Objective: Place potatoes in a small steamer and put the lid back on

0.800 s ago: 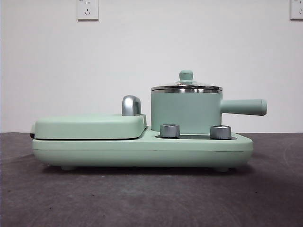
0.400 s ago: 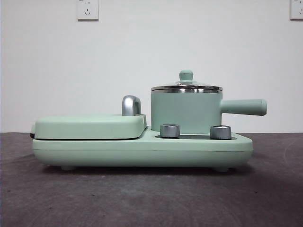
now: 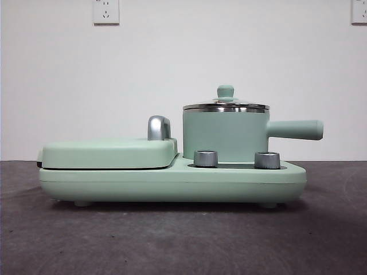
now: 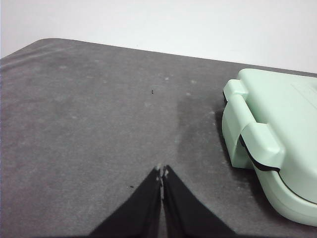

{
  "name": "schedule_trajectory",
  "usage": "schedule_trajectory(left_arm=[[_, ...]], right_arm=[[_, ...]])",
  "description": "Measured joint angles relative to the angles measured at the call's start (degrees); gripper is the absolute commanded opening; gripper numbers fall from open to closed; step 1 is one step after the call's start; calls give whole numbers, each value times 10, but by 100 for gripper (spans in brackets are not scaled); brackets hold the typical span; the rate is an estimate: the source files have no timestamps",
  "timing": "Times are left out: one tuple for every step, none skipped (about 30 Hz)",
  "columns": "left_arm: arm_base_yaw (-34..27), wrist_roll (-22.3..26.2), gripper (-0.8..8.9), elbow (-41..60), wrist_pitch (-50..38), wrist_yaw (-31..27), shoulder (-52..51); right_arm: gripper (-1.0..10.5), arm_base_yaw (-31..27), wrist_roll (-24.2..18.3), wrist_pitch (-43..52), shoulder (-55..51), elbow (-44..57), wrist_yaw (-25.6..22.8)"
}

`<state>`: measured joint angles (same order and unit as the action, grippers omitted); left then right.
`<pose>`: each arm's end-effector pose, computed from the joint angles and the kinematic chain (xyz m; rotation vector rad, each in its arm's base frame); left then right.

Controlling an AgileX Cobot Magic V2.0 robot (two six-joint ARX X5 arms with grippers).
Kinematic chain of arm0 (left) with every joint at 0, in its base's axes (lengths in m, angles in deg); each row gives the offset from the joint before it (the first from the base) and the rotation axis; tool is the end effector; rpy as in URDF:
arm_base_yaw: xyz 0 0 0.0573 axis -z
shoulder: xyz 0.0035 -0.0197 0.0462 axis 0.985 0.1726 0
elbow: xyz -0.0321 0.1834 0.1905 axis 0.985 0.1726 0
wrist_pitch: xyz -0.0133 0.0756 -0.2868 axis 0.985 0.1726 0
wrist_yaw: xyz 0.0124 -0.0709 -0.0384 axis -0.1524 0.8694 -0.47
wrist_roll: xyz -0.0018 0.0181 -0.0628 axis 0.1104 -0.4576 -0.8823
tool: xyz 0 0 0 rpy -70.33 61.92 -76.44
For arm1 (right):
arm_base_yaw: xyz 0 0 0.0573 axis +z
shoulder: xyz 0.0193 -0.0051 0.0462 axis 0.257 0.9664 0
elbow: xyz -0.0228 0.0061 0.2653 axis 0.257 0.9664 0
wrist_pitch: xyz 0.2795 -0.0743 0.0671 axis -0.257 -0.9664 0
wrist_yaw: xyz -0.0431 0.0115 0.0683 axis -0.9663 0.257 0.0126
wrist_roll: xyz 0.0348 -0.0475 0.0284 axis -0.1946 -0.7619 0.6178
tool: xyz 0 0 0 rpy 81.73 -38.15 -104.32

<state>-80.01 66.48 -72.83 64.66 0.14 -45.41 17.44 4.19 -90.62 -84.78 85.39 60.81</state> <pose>0.1560 0.0011 0.1560 -0.1207 0.1446 0.0354 0.1571 0.0144 0.1642 -0.0530 0.0286 0.2018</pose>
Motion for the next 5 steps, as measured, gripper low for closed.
schedule_trajectory(left_arm=[[0, 0, 6, 0, 0, 0, 0], [0, 0, 6, 0, 0, 0, 0], [0, 0, 6, 0, 0, 0, 0], [0, 0, 6, 0, 0, 0, 0], [0, 0, 6, 0, 0, 0, 0]], right_arm=[[20, 0, 0, 0, 0, 0, 0], [20, 0, 0, 0, 0, 0, 0], [20, 0, 0, 0, 0, 0, 0], [20, 0, 0, 0, 0, 0, 0], [20, 0, 0, 0, 0, 0, 0]])
